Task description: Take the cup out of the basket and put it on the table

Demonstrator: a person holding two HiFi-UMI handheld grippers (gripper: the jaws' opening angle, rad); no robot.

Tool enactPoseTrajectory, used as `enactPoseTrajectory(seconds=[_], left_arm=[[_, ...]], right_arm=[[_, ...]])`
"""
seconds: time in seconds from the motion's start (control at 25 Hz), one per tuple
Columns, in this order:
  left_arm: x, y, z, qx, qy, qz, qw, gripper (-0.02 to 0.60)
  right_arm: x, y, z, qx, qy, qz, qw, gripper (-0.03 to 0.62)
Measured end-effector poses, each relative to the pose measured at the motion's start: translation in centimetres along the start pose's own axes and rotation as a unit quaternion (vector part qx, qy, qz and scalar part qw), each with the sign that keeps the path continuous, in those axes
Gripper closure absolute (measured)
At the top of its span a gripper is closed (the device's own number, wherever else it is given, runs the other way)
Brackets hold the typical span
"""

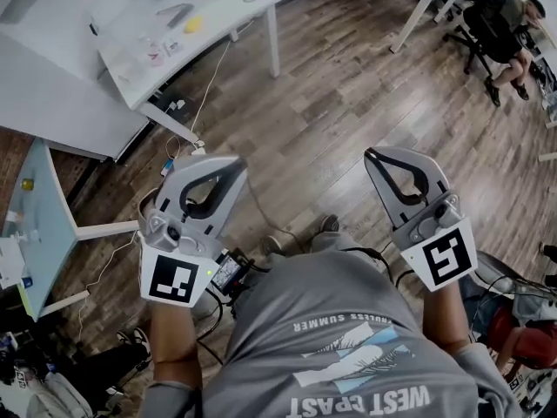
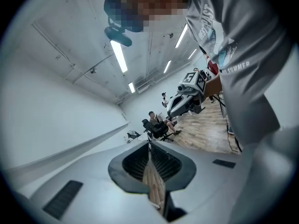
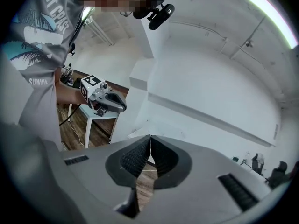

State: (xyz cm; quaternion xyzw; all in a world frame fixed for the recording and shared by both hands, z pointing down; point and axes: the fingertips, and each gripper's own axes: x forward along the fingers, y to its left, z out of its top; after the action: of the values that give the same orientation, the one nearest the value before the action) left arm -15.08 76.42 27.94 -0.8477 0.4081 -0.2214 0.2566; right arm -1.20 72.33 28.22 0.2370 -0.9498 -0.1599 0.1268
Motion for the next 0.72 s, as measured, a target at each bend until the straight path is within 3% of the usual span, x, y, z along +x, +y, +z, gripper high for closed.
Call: enactPoseTrajectory(seconds=[0.4, 0.72], left_arm=[[12.5, -0.7, 3.6, 0.028, 0.008, -0.019, 0.9994, 0.555], [18.8, 0.0, 3.7, 0.055, 0.001, -0.058, 0.9968, 0.555]], right_arm=[[-4.1, -10.4, -4.8, -0.077, 0.013, -0.025, 0.997, 0.583], [-4.7, -15.8, -7.8, -0.061, 0.035, -0.064, 0.995, 0.583]])
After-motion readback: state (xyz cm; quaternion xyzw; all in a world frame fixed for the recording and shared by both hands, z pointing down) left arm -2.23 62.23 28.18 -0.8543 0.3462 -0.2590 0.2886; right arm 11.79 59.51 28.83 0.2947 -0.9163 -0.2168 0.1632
